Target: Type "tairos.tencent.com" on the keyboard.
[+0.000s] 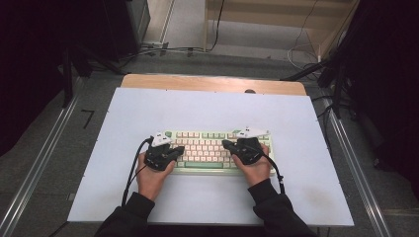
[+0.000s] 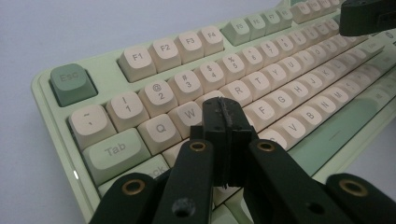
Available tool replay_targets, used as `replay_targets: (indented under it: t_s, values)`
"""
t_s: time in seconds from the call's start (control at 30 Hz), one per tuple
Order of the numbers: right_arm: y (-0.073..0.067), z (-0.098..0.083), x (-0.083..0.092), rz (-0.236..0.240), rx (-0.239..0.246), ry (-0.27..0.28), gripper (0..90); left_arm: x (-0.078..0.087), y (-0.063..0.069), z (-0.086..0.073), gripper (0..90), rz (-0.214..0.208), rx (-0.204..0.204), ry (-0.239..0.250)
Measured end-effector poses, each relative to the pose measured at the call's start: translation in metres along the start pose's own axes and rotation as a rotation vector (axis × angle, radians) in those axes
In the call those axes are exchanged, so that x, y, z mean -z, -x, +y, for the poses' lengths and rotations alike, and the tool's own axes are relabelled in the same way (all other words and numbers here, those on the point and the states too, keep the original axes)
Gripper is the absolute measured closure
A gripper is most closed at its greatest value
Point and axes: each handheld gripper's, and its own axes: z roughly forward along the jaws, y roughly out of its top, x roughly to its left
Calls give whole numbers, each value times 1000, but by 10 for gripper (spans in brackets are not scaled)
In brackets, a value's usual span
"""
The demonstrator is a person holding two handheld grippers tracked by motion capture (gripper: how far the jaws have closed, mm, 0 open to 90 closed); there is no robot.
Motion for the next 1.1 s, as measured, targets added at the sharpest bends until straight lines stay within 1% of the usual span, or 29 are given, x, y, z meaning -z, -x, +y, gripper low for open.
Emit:
replay_targets:
  t_s: [0.1, 0.13, 0.27, 0.3, 0.4, 0.57, 0.67, 1.1]
  values:
    - [0, 0, 0, 0, 1, 0, 876, -1, 0, 0, 900, -1, -2, -7]
    - [0, 0, 0, -1, 2, 0, 877, -2, 0, -1, 900, 5, -4, -13]
    - [-1, 0, 0, 1, 2, -2, 877, -1, 0, -1, 900, 0, -8, -2]
    - [-1, 0, 0, 0, 3, -1, 877, 0, 1, -1, 900, -7, -1, 10]
    - [0, 0, 1, -2, 0, 4, 876, 3, 1, 0, 900, -17, 1, 39]
    - [-1, 0, 1, 0, 0, 5, 877, 8, 0, 1, 899, -14, 8, 84]
    - [-1, 0, 1, -1, 1, 3, 877, 9, 0, 1, 900, -8, 5, 97]
    - [-1, -2, 3, 0, 0, 3, 876, 9, -1, 1, 900, -11, 10, 83]
